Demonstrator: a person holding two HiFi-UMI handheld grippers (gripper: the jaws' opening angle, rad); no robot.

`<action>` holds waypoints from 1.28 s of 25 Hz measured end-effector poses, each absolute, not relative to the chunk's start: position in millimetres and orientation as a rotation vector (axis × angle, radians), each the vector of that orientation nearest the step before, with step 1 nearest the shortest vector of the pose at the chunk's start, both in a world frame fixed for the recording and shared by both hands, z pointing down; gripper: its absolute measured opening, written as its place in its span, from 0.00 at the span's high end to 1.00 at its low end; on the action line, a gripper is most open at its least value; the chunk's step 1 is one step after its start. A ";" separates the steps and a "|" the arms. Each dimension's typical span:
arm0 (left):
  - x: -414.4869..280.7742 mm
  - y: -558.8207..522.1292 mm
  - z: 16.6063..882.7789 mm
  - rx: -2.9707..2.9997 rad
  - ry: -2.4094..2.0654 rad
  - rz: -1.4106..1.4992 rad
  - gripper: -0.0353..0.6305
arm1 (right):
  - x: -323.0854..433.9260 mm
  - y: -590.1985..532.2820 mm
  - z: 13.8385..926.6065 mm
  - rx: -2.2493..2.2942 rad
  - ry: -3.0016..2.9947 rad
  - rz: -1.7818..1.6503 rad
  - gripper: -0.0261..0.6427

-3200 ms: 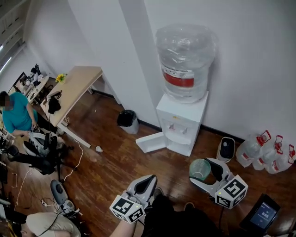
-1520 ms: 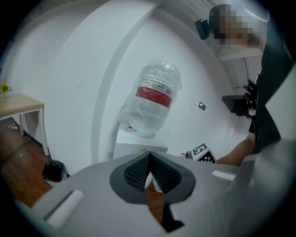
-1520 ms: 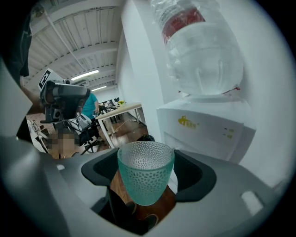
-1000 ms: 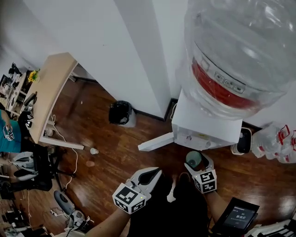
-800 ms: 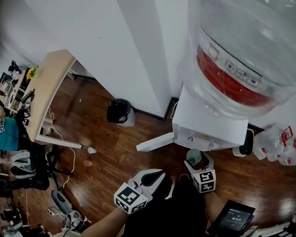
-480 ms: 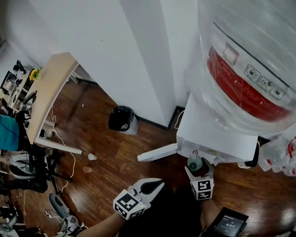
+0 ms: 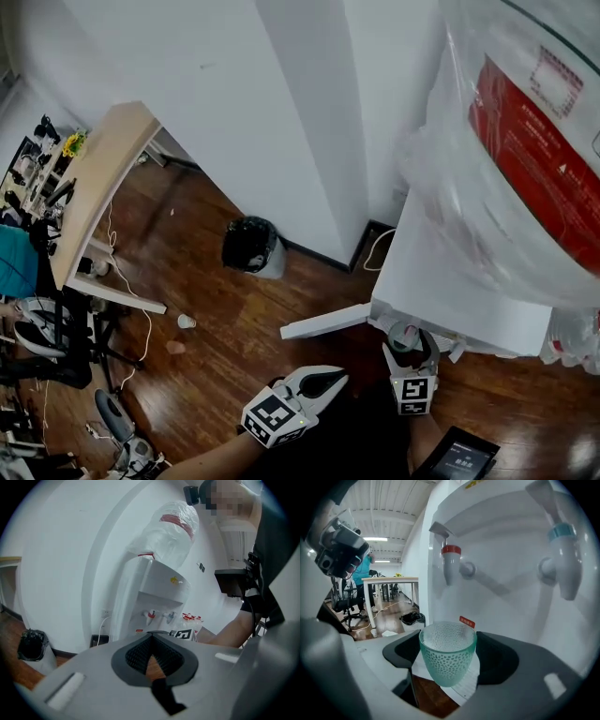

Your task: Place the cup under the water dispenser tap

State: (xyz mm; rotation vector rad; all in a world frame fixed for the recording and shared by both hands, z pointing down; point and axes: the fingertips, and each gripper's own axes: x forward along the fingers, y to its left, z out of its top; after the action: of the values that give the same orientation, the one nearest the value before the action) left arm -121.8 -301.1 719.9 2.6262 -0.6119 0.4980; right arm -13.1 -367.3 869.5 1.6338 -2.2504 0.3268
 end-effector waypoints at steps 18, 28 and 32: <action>-146.4 -302.4 710.6 2.526 -0.651 0.517 0.97 | -10.4 -369.7 902.8 1.652 -2.165 0.506 0.35; -152.6 -299.1 708.2 2.502 -0.672 0.489 0.97 | -12.2 -377.9 916.6 1.599 -2.124 0.565 0.40; -160.7 -303.7 688.3 2.501 -0.696 0.475 0.97 | -12.0 -367.7 904.9 1.570 -2.080 0.640 0.29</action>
State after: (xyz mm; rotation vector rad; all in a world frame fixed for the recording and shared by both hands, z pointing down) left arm -160.7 -303.7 688.3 2.5010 -0.6959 0.4753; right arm -12.0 -367.7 904.9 1.5699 -2.0799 0.6404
